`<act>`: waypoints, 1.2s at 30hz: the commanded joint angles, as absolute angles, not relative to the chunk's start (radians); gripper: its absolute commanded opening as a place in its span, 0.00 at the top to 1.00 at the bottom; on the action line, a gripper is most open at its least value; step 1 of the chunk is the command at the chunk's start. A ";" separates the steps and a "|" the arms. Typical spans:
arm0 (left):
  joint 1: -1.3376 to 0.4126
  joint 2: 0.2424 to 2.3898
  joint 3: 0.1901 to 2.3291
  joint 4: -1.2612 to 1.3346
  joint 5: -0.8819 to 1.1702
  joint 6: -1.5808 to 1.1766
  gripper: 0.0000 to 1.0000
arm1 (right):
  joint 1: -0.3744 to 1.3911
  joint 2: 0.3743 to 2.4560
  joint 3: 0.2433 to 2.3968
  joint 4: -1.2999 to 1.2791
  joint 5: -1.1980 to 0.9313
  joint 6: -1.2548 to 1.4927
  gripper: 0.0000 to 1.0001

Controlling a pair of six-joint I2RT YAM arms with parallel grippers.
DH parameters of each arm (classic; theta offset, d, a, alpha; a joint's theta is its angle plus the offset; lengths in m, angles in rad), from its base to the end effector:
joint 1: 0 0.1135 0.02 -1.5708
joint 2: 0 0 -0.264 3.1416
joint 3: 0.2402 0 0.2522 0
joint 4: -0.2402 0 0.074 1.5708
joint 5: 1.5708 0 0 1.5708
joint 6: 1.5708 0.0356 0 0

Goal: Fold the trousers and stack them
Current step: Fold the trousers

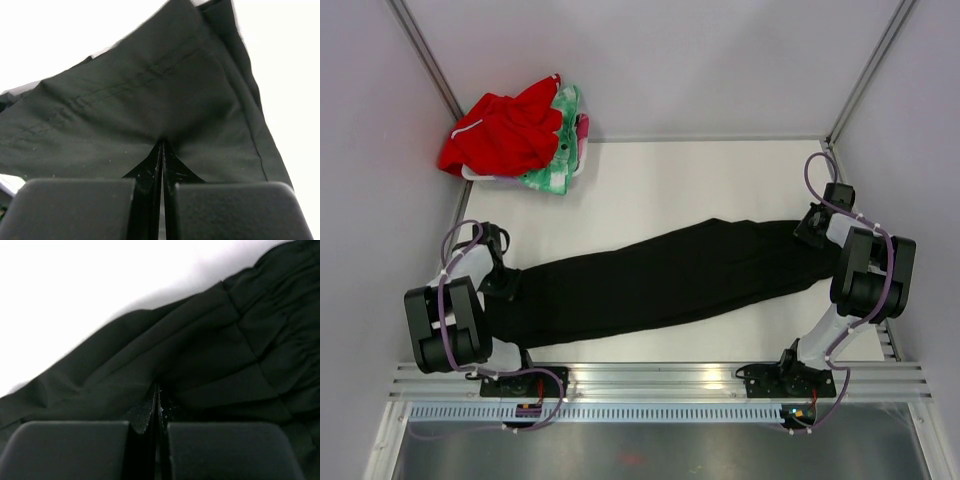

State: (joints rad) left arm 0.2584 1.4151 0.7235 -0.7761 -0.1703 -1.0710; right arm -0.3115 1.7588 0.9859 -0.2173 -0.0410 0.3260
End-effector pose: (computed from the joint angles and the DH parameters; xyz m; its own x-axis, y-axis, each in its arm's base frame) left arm 0.2085 0.0613 0.1558 -0.2251 -0.9542 -0.1973 -0.9728 0.2314 -0.0095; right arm 0.3305 -0.1049 0.1532 -0.6627 0.5496 -0.5087 0.5247 0.8254 0.2081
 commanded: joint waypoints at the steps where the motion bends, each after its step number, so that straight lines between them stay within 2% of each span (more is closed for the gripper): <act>1: 0.256 1.483 0.774 -0.675 -0.161 -1.111 0.98 | -0.310 1.801 1.023 -0.201 -0.032 0.334 1.00; 19: 0.256 1.905 1.153 -0.543 -0.195 -1.034 0.98 | -0.299 2.005 1.130 -0.055 -0.026 0.411 1.00; 24: 0.252 1.921 1.229 -0.542 -0.187 -0.954 0.98 | -0.299 2.020 1.213 -0.089 -0.060 0.379 1.00; 27: 0.250 1.806 1.203 -0.488 -0.135 -0.855 0.98 | -0.299 1.912 1.236 -0.121 -0.094 0.331 1.00; 29: 0.250 1.737 1.181 -0.474 -0.094 -0.774 0.94 | -0.299 1.846 1.255 -0.155 -0.104 0.290 0.94; 30: 0.250 1.653 1.171 -0.445 -0.054 -0.744 0.78 | -0.298 1.782 1.287 -0.176 -0.101 0.279 0.88; 31: 0.250 1.652 1.160 -0.430 -0.054 -0.717 0.78 | -0.299 1.751 1.287 -0.198 -0.100 0.272 0.82; 32: 0.249 1.564 1.146 -0.417 -0.017 -0.692 0.57 | -0.298 1.723 1.326 -0.222 -0.100 0.265 0.73; 33: 0.250 1.521 1.128 -0.405 -0.005 -0.633 0.45 | -0.299 1.671 1.345 -0.273 -0.080 0.265 0.56; 34: 0.249 1.479 1.120 -0.390 0.020 -0.602 0.38 | -0.299 1.643 1.359 -0.290 -0.075 0.265 0.26; 35: 0.250 1.403 1.106 -0.371 0.055 -0.551 0.24 | -0.299 1.619 1.379 -0.307 -0.072 0.262 0.03; 36: 0.249 1.373 1.100 -0.364 0.073 -0.525 0.18 | -0.299 1.568 1.382 -0.319 -0.065 0.258 0.02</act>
